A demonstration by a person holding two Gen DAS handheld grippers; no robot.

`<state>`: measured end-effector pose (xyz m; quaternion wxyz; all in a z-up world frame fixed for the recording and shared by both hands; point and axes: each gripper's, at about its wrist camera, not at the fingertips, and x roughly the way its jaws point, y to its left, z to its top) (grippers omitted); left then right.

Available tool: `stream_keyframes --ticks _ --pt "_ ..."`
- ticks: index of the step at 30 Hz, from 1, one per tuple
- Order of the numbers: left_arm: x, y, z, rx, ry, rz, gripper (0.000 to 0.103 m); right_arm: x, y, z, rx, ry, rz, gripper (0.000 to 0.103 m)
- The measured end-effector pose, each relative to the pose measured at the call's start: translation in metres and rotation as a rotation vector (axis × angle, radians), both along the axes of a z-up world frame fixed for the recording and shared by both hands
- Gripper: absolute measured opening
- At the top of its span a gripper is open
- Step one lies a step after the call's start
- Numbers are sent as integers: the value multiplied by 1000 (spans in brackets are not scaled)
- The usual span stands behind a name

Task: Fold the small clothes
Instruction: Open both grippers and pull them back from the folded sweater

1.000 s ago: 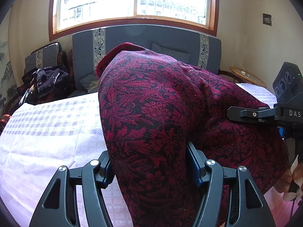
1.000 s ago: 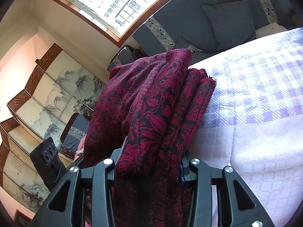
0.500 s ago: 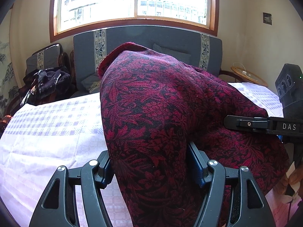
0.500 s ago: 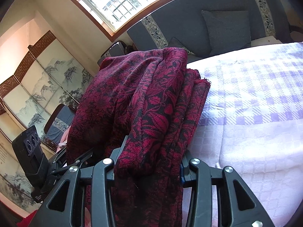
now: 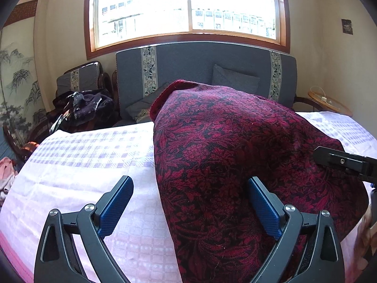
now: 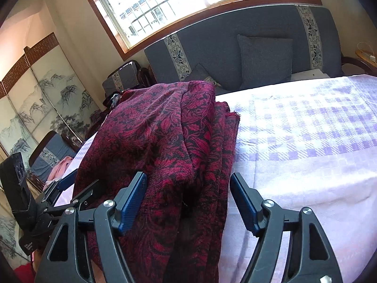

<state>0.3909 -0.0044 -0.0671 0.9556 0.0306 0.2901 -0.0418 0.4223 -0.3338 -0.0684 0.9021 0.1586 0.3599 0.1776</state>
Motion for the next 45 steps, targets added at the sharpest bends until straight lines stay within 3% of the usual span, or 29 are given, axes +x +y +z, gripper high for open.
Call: stream_keyframes --ticks 5,8,13,24,31,39,45 --pt "-33 -1 20 27 -77 48 97 -41 -4 23 26 -70 -14 75" --pt "-58 1 37 34 -147 107 100 -66 4 33 -17 -103 0 81" --pt "-93 -3 62 37 -195 106 103 -99 16 43 -99 -143 13 86" --pt "-176 -7 116 -20 -286 97 103 -162 15 78 -74 -193 6 89" --pt "-216 -17 144 18 -349 77 103 -196 13 94 -83 -241 9 90" --pt "-247 -19 158 -20 -353 34 103 -220 9 101 -89 -251 6 93" --pt "-261 -28 156 0 -339 22 103 -232 8 99 -101 -236 7 93"
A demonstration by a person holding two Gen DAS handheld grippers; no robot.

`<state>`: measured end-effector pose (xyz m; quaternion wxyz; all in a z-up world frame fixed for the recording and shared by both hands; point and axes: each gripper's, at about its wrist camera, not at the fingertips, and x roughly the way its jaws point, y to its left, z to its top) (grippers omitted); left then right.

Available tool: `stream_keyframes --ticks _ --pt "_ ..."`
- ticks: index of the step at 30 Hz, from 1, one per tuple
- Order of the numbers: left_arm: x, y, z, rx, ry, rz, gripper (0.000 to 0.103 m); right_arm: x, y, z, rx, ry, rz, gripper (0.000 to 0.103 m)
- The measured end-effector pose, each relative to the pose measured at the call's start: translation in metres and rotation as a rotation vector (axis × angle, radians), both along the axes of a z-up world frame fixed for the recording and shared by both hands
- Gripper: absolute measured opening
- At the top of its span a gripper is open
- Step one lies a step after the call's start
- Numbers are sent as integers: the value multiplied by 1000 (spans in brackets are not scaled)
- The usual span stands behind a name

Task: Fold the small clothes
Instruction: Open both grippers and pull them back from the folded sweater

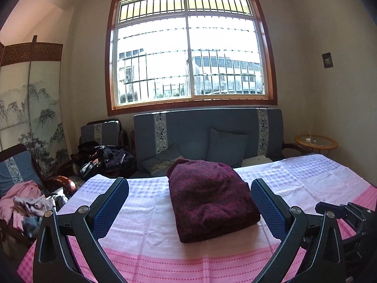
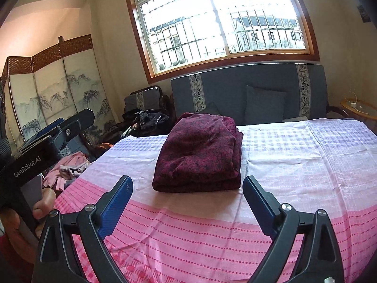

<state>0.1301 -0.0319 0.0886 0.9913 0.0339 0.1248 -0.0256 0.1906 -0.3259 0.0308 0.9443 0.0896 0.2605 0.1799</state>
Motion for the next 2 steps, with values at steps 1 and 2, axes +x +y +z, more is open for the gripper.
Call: stream_keyframes --ticks 1,2 --pt "-1 -1 -1 5 5 2 103 -2 1 0 -2 2 0 93" --pt "-2 -3 -2 8 11 1 103 -3 1 0 -2 2 0 93"
